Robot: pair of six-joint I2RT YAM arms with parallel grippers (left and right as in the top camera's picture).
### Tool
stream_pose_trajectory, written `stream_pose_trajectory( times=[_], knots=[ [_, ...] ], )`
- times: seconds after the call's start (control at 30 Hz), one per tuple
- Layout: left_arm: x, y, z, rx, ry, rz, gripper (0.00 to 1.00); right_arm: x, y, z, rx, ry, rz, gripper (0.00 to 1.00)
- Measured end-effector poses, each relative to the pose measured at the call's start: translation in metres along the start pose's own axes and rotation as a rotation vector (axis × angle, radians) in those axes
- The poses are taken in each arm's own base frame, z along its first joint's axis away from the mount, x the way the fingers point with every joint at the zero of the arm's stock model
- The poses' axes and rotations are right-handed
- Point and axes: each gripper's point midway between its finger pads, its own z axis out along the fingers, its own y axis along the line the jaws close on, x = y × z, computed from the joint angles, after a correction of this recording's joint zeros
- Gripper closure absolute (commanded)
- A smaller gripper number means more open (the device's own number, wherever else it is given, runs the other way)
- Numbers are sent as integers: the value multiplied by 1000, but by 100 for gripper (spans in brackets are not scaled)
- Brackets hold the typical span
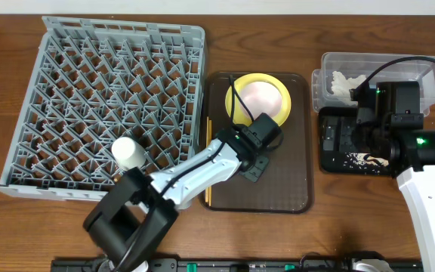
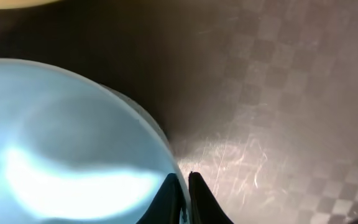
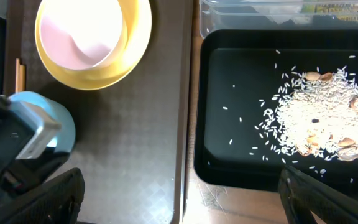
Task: Sort waste into correct bins and load items into the dishwasher
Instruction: 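Reach left gripper to light-blue bowl and grasp its rim, then carry blue bowl with left gripper and set it in the rack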
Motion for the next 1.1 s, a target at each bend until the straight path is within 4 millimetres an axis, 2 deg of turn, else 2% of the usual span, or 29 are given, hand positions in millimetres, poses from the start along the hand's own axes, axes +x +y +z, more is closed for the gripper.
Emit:
stream_pose_trajectory(
  times=[0.13,0.27,0.33,0.4,0.5,0.63,0.83,1.1],
  knots=[
    [-5,-2,-28,14,-44,0,94,0,-2,0,10,-1,0,2],
    [-28,-1,-82,47,-194,-18,94,1,-3,0,20,3,1,2],
    [-40,11,-112,55,-278,-50,94,1,-4,0,22,5,1,2],
    [-49,31,-142,55,-357,-99,94,1,-4,0,24,4,1,2],
    [-55,66,-168,61,-427,-167,94,1,-4,0,24,5,1,2],
    [-54,113,-181,120,-459,-265,94,1,-4,0,24,4,1,2],
    [-43,178,-198,327,-525,-410,94,1,-4,0,25,4,1,2],
    [-36,237,-194,654,-622,-543,94,1,-5,0,27,4,1,3]
  ],
)
